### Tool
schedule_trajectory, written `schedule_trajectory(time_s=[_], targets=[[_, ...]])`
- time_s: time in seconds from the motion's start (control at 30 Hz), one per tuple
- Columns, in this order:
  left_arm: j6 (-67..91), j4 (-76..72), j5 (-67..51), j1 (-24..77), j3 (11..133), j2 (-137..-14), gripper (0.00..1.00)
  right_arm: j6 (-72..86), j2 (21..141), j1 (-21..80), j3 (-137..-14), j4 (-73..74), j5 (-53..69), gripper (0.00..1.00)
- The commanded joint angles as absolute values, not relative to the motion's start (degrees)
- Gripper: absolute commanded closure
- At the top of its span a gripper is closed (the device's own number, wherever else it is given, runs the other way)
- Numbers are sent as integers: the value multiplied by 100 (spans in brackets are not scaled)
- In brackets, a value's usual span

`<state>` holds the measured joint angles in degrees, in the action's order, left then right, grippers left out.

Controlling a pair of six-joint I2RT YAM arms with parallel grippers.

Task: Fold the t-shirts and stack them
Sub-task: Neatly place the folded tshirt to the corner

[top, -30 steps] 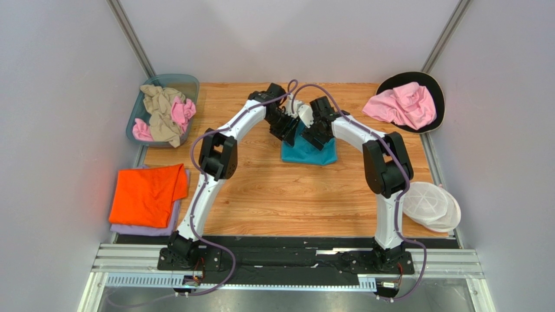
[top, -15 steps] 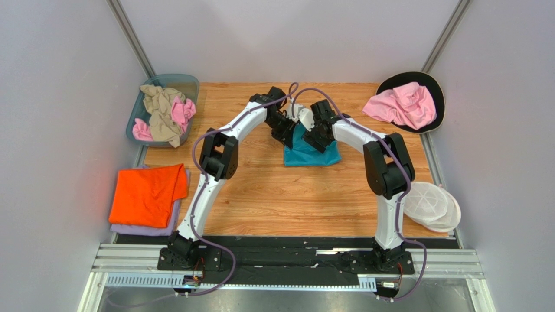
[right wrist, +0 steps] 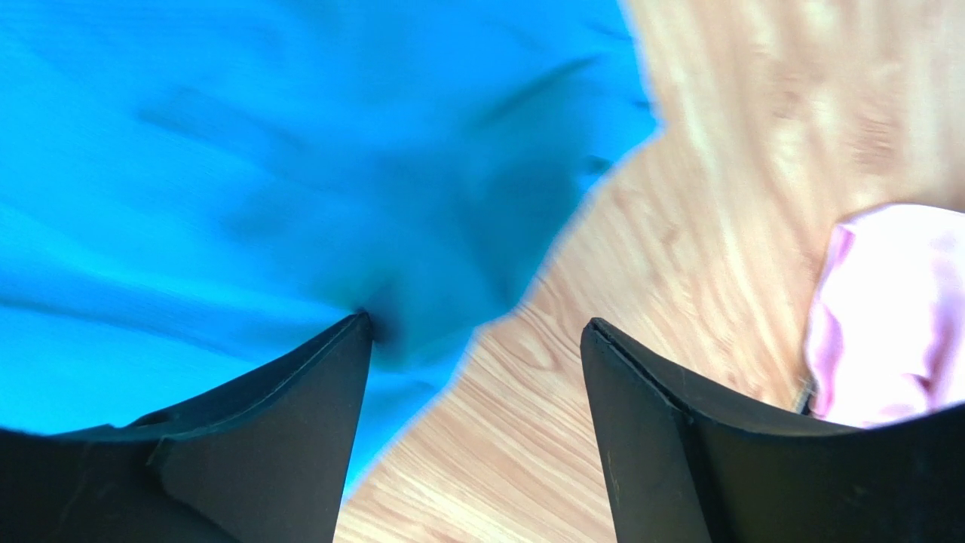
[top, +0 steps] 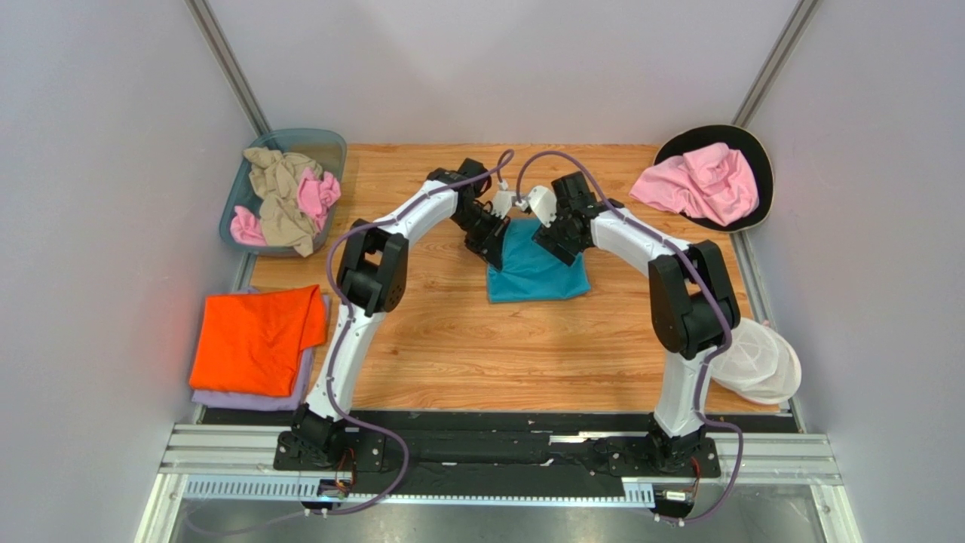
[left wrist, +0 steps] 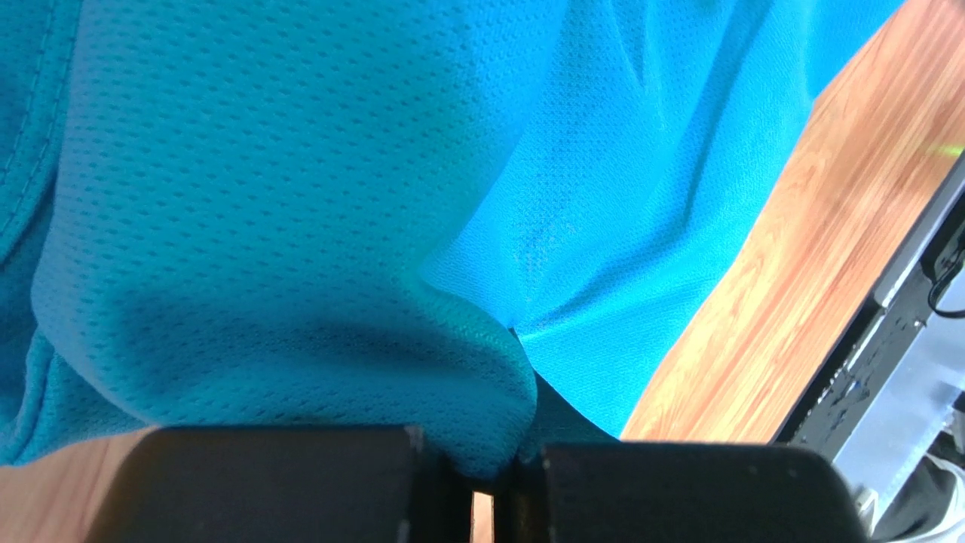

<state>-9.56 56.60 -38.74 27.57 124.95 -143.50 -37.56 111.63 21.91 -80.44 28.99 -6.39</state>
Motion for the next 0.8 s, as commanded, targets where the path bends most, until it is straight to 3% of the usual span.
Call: schedule_trajectory(time_s=[0.0,0.23,0.77], targets=[[-1309,5950,-3815,2707,12393,-13852,100,-3788,10504,2171,-8130,2883,-624,27],[-1635,5986,-3367,2584,11726,-13186,100,-3876,10082,2118,-7832,2918,-791,27],[-2179,4852,-1048,1943,7710,-9529,100,-3744,9607,2083,-6882,2804,-826,27]])
